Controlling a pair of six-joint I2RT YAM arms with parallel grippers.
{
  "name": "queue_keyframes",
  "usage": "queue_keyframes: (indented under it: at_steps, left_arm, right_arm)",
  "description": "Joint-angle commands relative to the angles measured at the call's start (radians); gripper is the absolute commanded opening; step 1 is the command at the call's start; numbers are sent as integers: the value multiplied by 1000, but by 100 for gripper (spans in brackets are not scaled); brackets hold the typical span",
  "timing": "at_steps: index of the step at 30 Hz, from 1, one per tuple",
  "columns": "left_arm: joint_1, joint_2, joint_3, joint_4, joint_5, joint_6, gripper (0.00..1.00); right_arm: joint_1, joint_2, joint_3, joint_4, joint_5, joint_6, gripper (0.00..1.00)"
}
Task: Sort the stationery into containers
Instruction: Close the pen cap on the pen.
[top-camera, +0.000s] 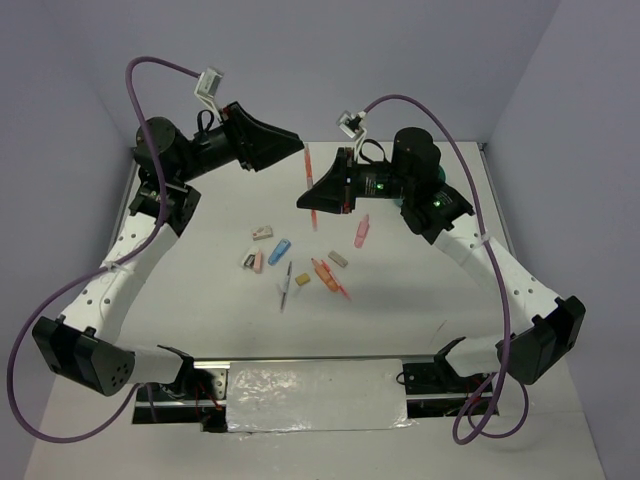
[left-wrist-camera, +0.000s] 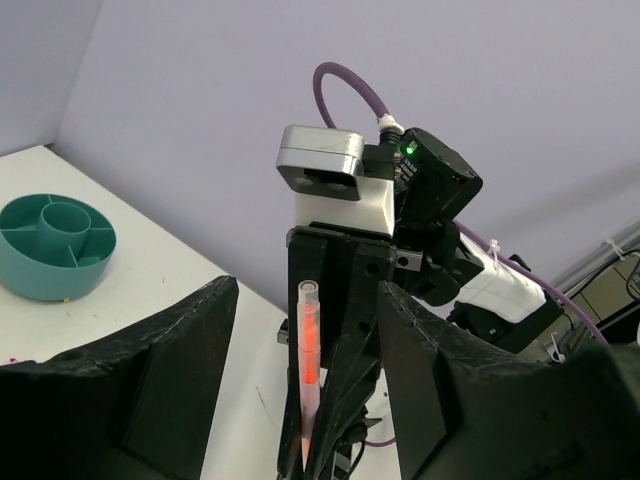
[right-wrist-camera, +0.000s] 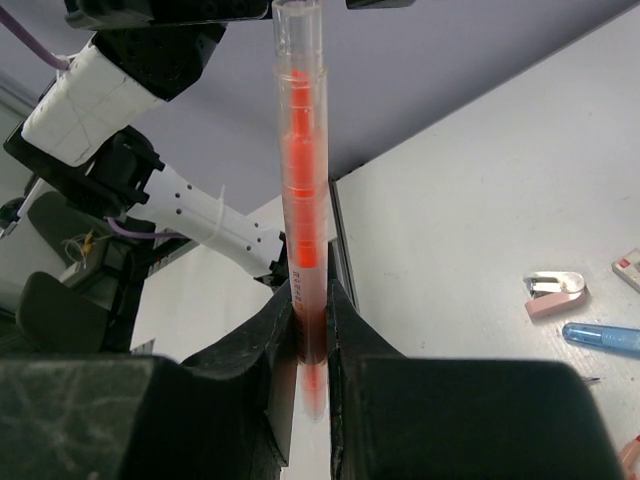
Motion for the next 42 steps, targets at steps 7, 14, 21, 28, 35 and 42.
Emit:
queue_keyframes:
  at_steps: [7, 14, 21, 28, 35, 42]
  left_arm:
    - [-4, -15, -35, 93, 33, -31, 68]
    - [-9, 12, 6, 76, 17, -15, 67]
    - [-26, 28, 18, 145, 37, -51, 66]
    - [-73, 48, 42, 116, 34, -17, 55]
    - [-84, 33, -4, 81, 42, -3, 27]
    - [-86, 13, -32, -3, 39, 16, 0]
  right_arm:
    - [6, -29, 21, 16, 8, -8, 0]
    - [6, -16, 20, 22, -9, -1, 0]
    - [9, -12, 18, -7, 7, -15, 0]
    - [11, -10, 24, -15, 19, -20, 0]
    - [11, -20, 32, -10, 31, -15, 0]
    - [6, -15, 98, -3, 45, -21, 0]
